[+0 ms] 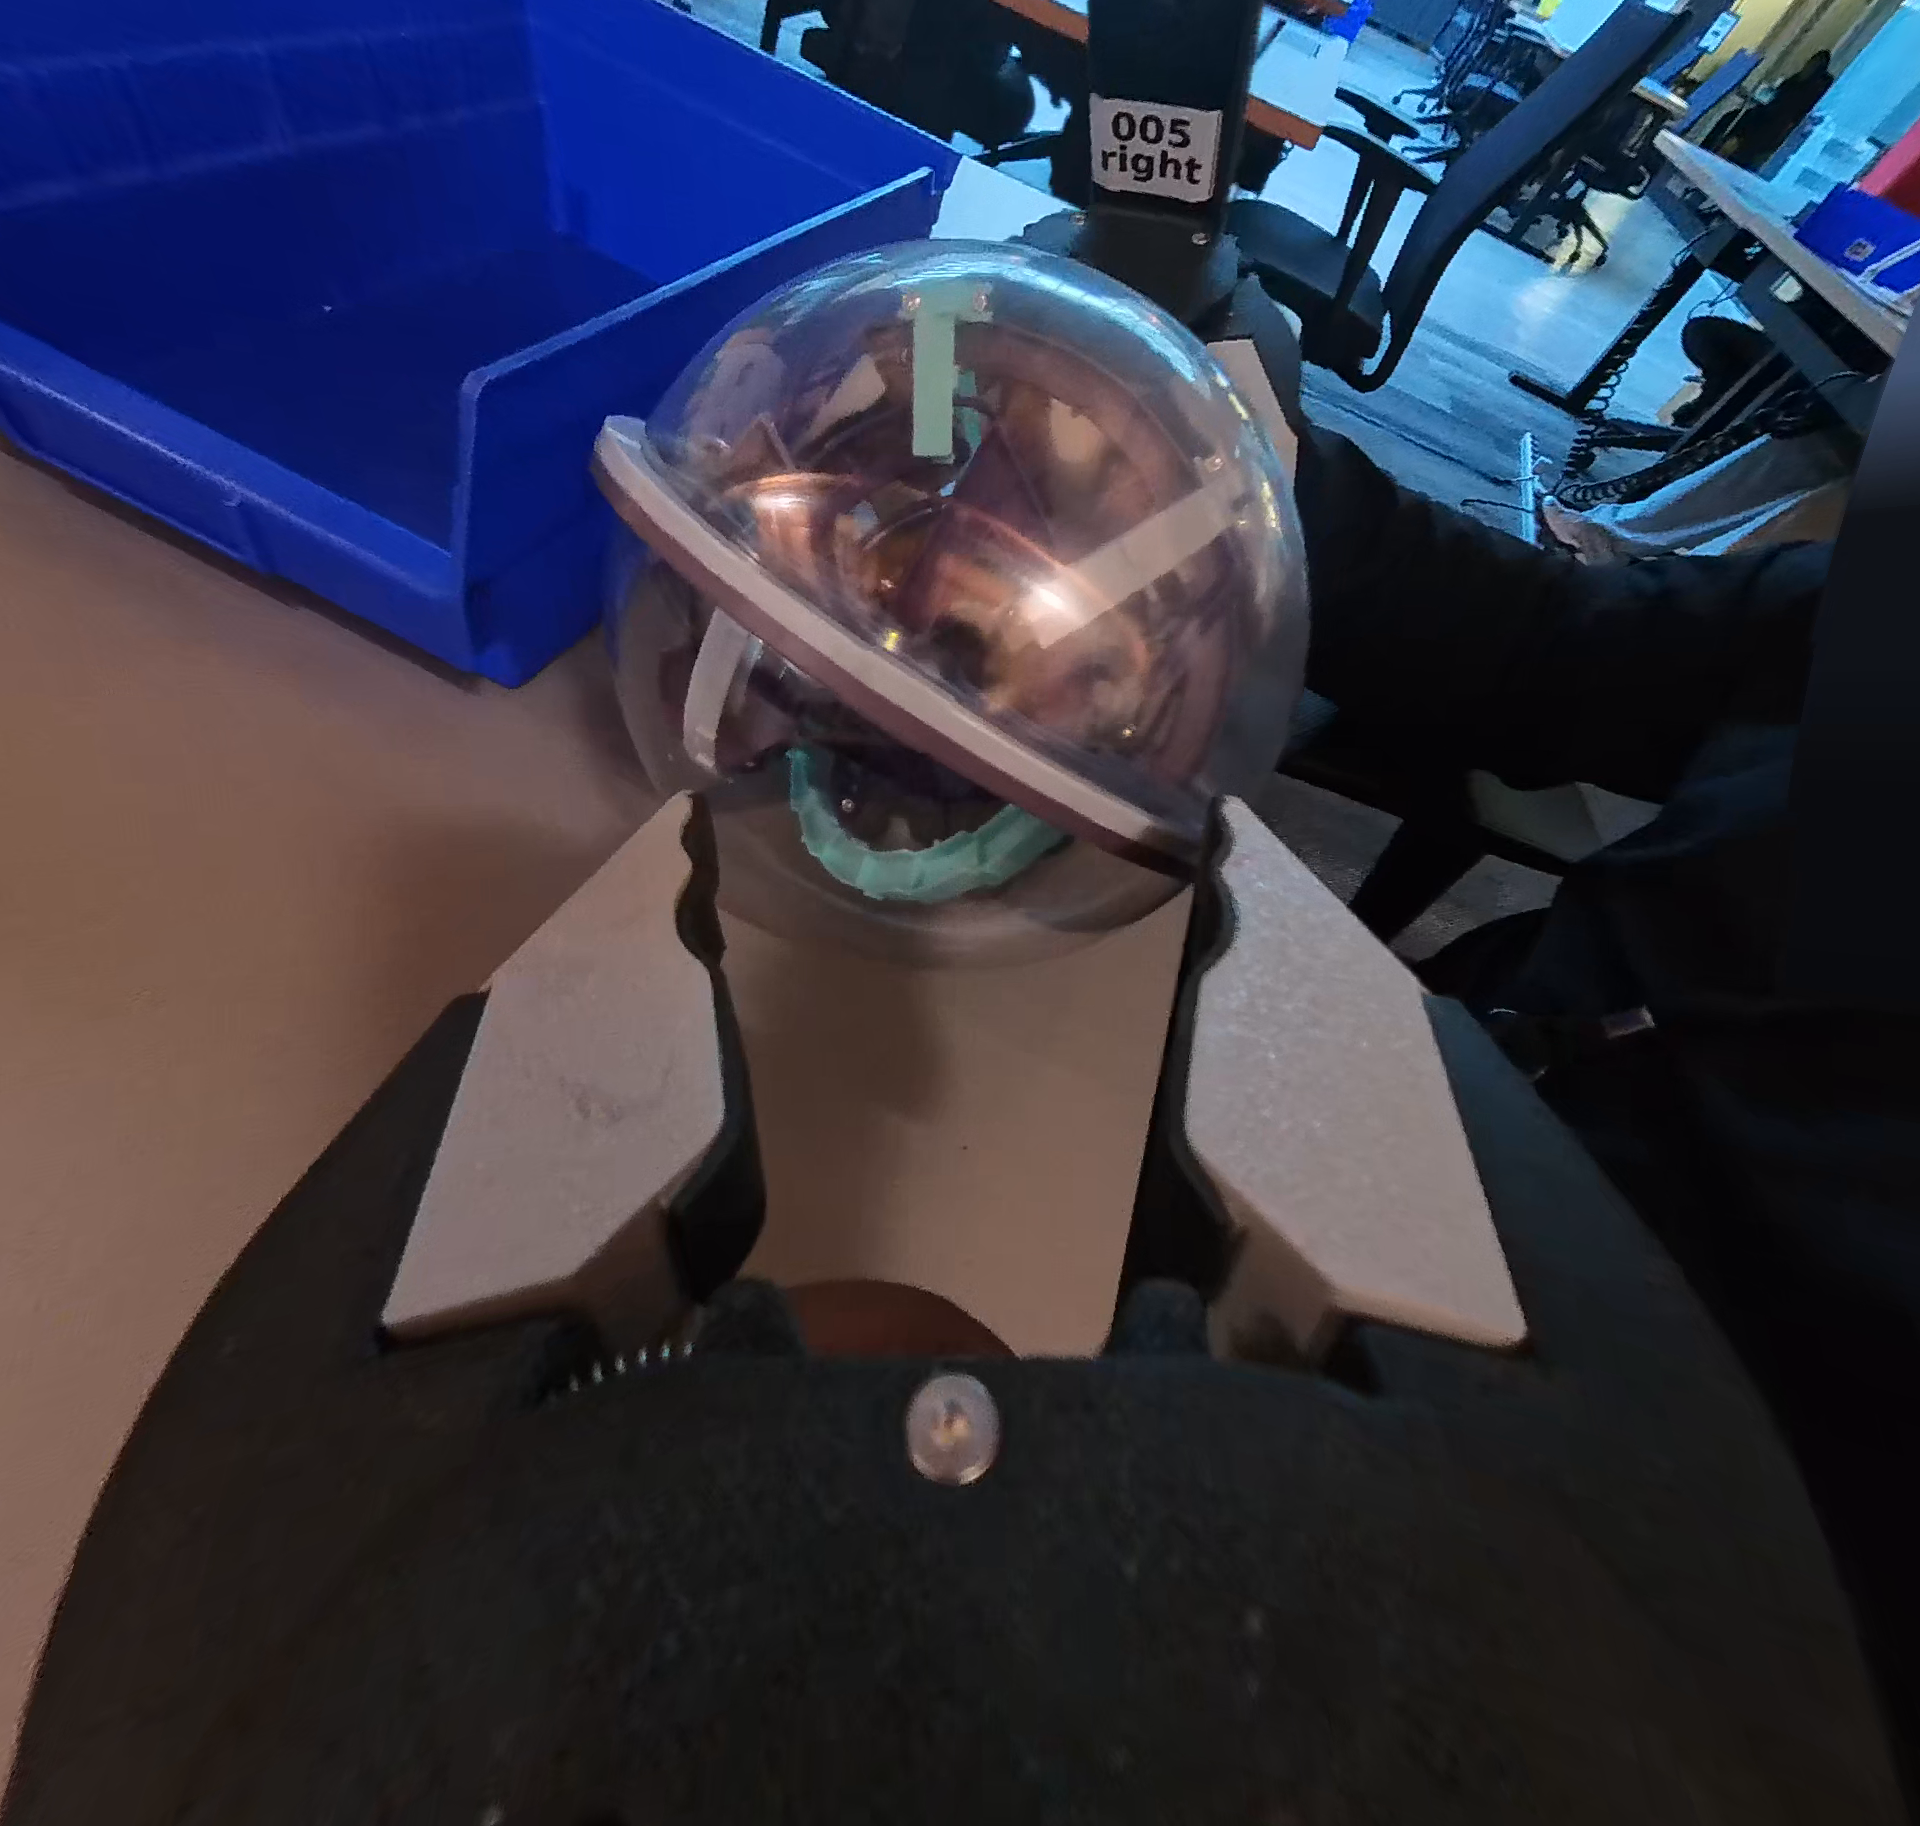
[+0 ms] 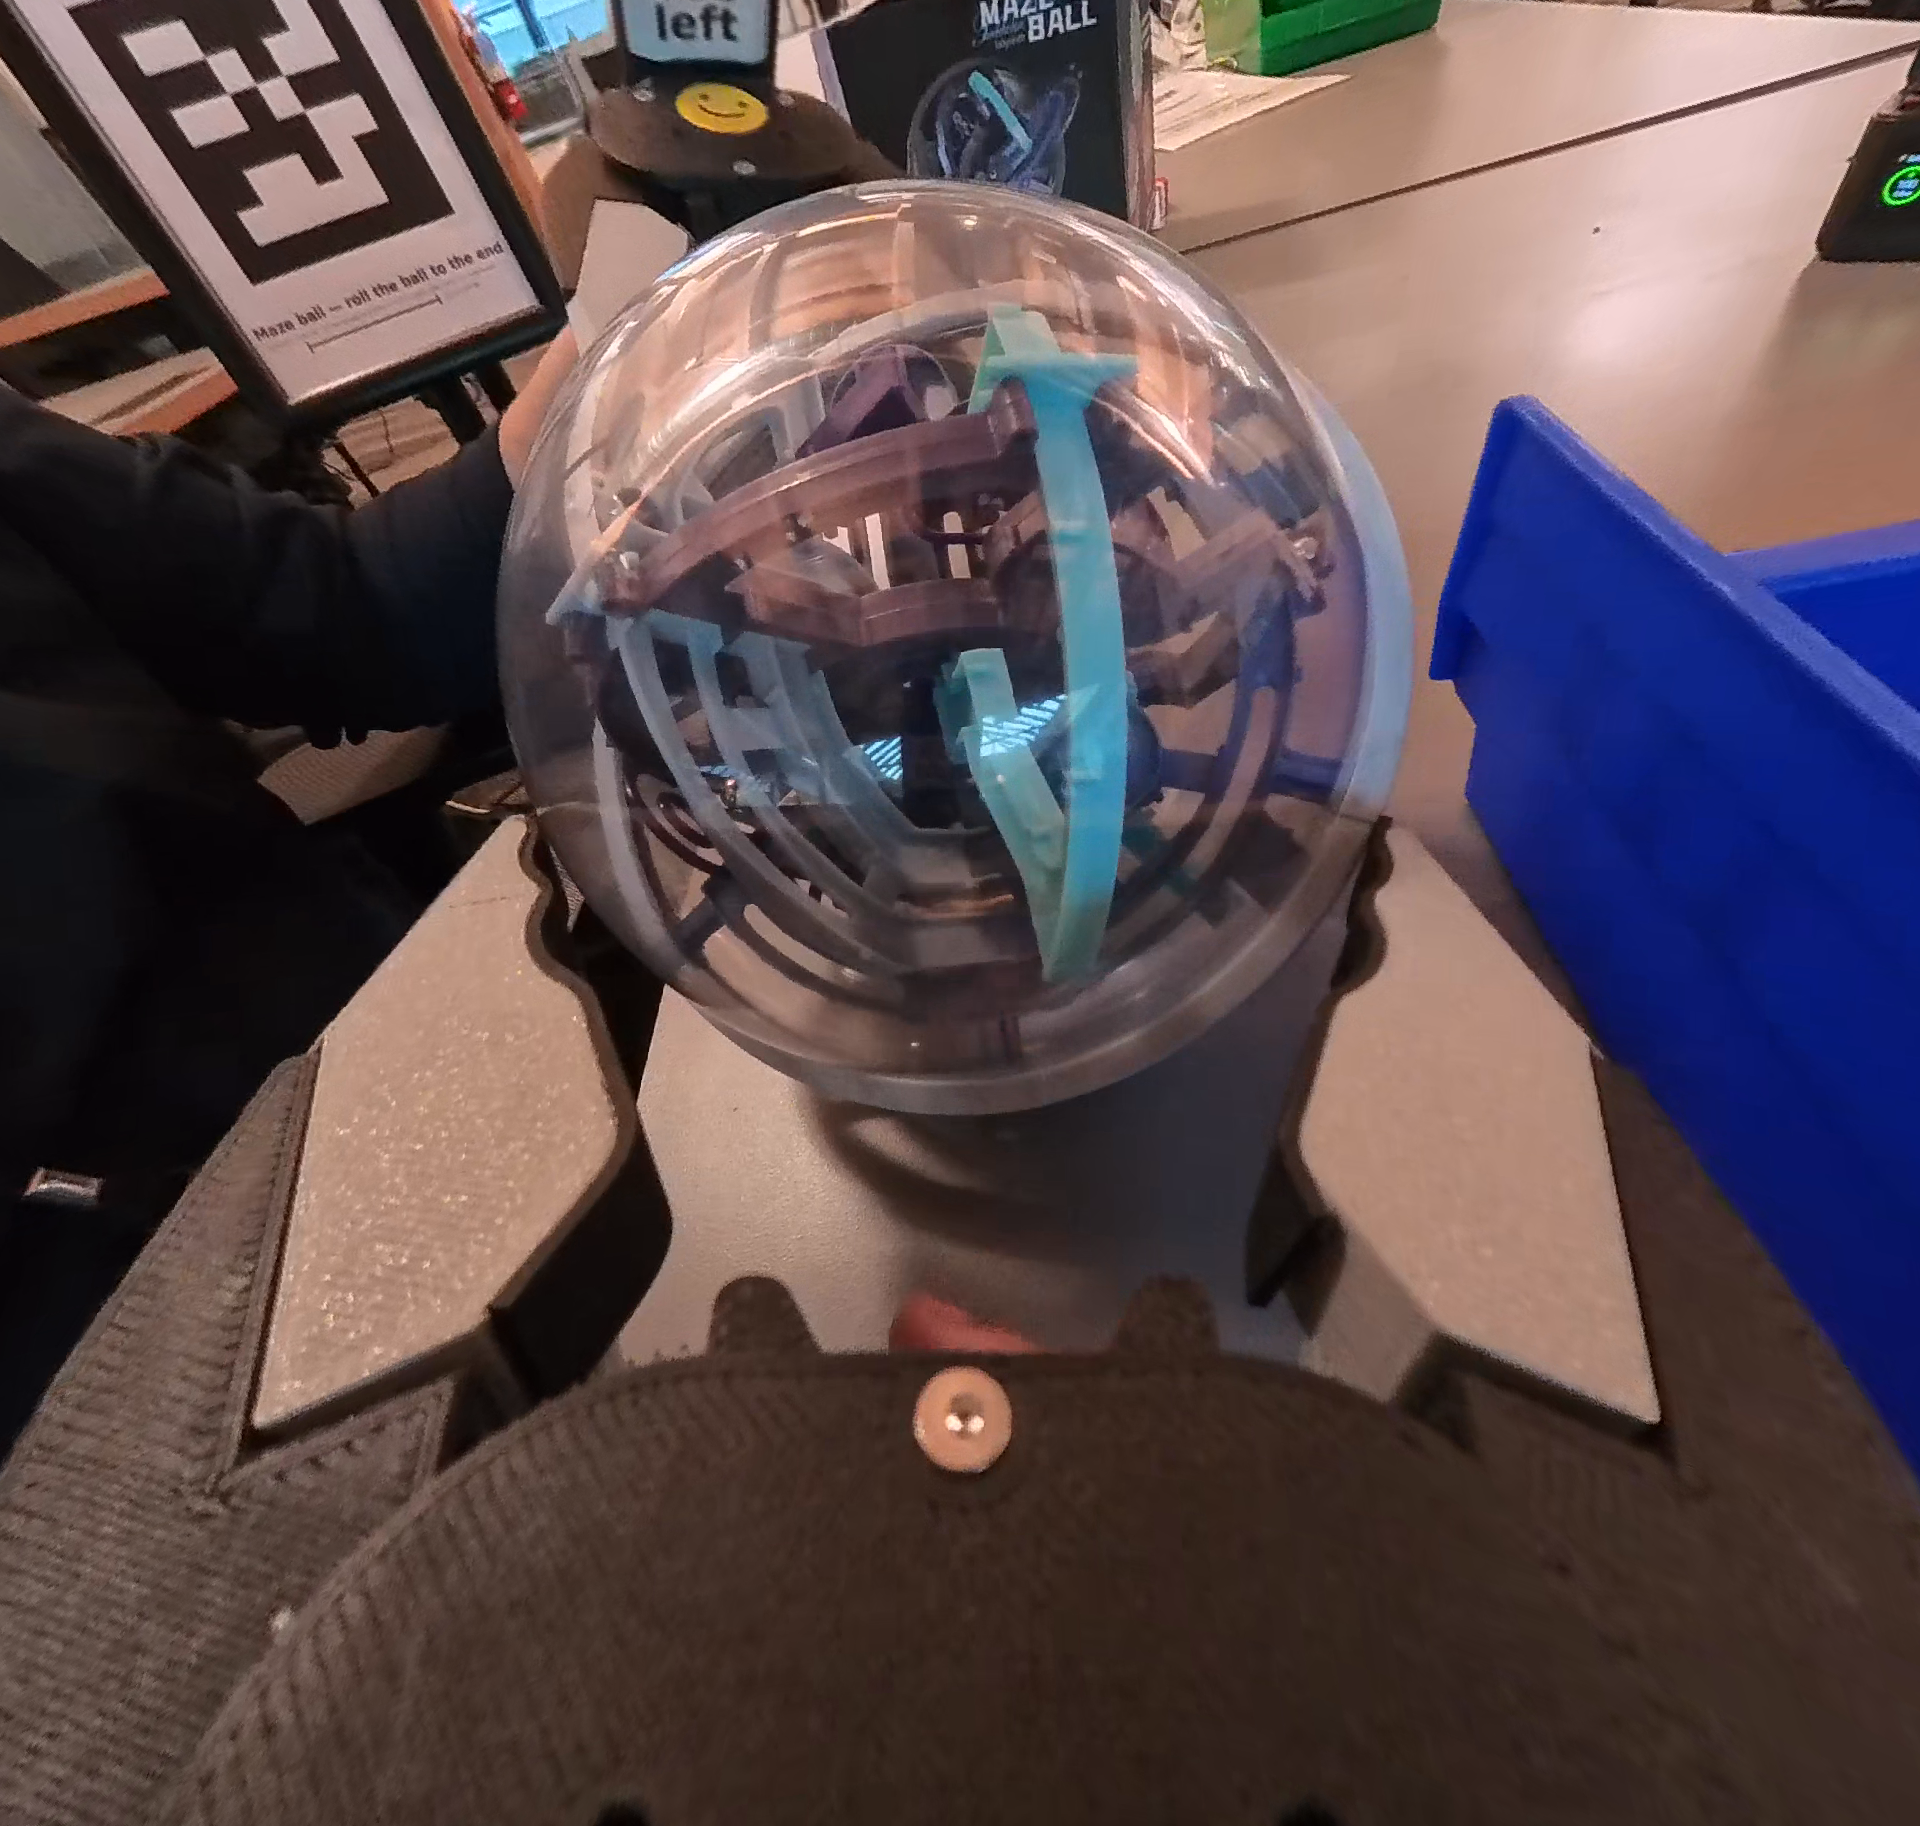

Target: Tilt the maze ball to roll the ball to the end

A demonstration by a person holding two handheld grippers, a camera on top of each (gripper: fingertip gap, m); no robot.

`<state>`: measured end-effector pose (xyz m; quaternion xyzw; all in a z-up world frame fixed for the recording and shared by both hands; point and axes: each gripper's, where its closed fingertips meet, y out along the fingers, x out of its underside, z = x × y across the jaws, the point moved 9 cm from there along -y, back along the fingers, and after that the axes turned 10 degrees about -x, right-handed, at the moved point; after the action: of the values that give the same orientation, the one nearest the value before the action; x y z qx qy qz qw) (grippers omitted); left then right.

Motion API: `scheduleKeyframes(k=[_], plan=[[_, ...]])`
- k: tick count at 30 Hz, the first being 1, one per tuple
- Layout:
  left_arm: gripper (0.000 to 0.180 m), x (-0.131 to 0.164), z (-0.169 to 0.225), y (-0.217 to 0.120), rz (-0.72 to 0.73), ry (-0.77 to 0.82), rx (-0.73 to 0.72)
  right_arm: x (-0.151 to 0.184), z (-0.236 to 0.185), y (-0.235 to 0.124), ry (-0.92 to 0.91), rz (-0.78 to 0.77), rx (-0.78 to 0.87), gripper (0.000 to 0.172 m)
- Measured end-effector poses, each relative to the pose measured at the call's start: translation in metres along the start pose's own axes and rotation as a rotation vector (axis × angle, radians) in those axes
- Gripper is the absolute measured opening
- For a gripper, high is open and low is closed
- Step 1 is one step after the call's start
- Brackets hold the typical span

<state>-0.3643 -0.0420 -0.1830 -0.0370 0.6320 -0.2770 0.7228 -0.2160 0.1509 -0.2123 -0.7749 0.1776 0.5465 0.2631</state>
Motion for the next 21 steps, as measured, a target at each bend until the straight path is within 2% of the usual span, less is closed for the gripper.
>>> scheduleKeyframes(k=[6, 13, 18, 19, 21], plan=[[0.082, 0.0, -0.001, -0.005, -0.003, 0.006, -0.018, 0.0, 0.001, -0.002, 0.02, 0.002, -0.001, 0.14], [0.054, -0.002, -0.003, -0.014, 0.038, 0.007, -0.023, 0.0, 0.003, -0.006, 0.022, -0.001, 0.016, 0.137], [0.05, -0.002, -0.005, -0.013, 0.053, -0.012, -0.014, 0.0, 0.005, -0.007, 0.034, 0.01, 0.012, 0.137], [0.046, -0.002, -0.005, -0.014, 0.059, -0.013, -0.011, 0.0, 0.005, -0.009, 0.039, 0.017, 0.01, 0.137], [0.027, -0.003, -0.004, -0.015, 0.081, -0.02, 0.013, 0.0, 0.006, -0.011, 0.046, 0.029, 0.004, 0.136]])
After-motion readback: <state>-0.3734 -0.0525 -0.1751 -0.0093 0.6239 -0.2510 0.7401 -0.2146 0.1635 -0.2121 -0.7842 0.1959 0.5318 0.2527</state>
